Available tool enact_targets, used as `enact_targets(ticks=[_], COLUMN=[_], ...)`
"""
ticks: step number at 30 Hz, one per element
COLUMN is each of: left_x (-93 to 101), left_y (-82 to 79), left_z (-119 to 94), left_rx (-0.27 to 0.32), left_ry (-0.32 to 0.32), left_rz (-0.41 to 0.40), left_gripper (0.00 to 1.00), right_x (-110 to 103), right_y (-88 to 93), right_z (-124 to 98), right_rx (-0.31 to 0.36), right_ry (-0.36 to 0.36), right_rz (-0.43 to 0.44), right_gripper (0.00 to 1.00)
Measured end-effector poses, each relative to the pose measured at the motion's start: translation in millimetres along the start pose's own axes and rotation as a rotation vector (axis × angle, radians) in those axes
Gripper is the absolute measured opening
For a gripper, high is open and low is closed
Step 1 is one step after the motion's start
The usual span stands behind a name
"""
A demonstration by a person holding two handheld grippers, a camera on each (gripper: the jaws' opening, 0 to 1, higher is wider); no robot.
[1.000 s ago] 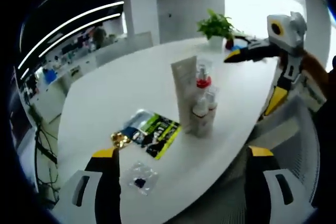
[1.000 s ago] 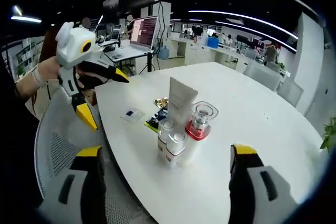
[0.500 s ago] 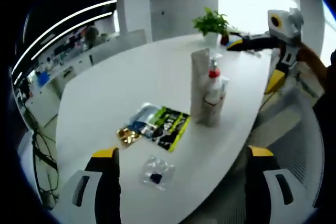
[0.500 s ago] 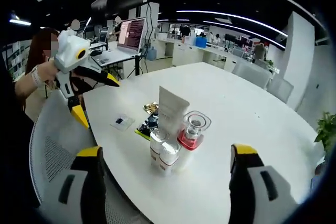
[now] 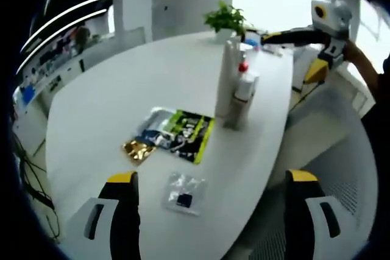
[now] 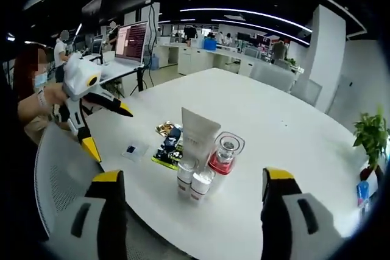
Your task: Arrange the skincare products in the storage area until every visible bottle or jar stands upright without overlapping.
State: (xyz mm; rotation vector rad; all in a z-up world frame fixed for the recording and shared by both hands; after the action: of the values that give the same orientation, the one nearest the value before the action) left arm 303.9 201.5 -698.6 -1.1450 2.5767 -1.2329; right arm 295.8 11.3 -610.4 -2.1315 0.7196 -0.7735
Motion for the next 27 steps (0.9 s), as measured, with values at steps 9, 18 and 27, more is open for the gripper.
enact_targets(ticks=[9, 18, 27], left_x=[10.6, 21.1, 11.5], left_y=[16.2, 34.5, 35.2], left_z=[16, 36, 44], left_rx=[-0.035, -0.067, -0.061], left_ry=[0.108, 0.206, 0.165], left_rz=[0.011, -0.038, -0.017], left_gripper=[0.97, 0.94, 0.58], right_x=[-14, -29, -32], right_y=[-5.3, -5.2, -7.2], right_z=[1, 9, 18], right_rx=[-0.026, -0.053, -0.058], right_ry=[0.035, -0.006, -0.044], right_rz=[0.022, 0.003, -0.006], right_gripper=[0.72, 0.68, 0.67])
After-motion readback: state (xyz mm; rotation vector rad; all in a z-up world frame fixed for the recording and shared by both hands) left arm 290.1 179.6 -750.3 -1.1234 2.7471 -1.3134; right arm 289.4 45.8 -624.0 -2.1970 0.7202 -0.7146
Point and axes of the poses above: the point that each gripper's makers call its tool centre point, and the gripper's own axes: z roughly forward along the fingers, x roughly to its right, y roughly out of its underside, the point moved 1 cm from there along -z, roughly backward along the fingers, and after that the axes turned 12 degrees about -z, right-handed, at the moved point
